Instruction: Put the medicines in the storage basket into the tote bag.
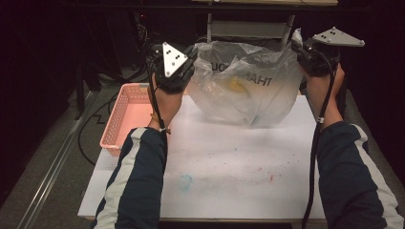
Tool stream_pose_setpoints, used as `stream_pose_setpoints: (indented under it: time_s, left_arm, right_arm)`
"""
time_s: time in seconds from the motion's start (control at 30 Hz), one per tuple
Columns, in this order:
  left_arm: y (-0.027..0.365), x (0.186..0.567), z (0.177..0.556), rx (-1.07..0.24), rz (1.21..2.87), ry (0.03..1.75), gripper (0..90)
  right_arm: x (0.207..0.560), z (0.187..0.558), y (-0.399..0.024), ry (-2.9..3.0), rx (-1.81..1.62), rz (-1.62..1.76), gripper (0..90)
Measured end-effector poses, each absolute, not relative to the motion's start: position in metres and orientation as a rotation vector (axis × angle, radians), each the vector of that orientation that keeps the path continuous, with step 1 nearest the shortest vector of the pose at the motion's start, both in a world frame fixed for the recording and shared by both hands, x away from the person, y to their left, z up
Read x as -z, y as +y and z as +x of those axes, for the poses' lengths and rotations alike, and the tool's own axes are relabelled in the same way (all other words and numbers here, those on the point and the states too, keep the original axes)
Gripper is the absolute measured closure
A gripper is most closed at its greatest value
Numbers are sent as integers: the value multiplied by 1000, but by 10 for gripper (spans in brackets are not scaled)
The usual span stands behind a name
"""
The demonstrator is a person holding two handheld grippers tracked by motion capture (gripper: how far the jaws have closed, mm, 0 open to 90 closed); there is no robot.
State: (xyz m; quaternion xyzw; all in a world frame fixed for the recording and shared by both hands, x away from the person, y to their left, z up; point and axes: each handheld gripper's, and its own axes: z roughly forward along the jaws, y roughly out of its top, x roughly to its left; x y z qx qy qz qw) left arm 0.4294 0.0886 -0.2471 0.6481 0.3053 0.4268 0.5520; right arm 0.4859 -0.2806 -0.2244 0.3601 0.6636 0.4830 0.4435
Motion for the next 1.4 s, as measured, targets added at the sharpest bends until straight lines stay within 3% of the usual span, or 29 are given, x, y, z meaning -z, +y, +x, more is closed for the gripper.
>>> stream_pose_setpoints:
  time_s: [0.07,0.23,0.33,0.4,0.47,0.57,0.7,1.4]
  left_arm:
    - [87,246,427,-1004,1534,714,801]
    - [82,255,435,-980,1565,746,679]
    - [83,264,442,-973,1577,763,669]
    - [85,269,445,-935,1586,772,565]
    - [87,274,446,-905,1586,766,525]
    - [87,279,445,-896,1584,766,350]
    - [88,281,444,-885,1594,755,311]
    - [85,319,459,-817,1691,771,311]
  right_arm:
    - [221,483,-278,1641,-1198,884,900]
    - [228,486,-273,1673,-1169,888,900]
    - [238,491,-273,1683,-1148,906,900]
    - [244,496,-275,1688,-1134,926,900]
    - [250,500,-278,1691,-1120,949,900]
    - [258,506,-284,1695,-1109,979,900]
    - [264,512,-291,1692,-1087,1012,900]
    - [297,551,-326,1713,-861,1157,900]
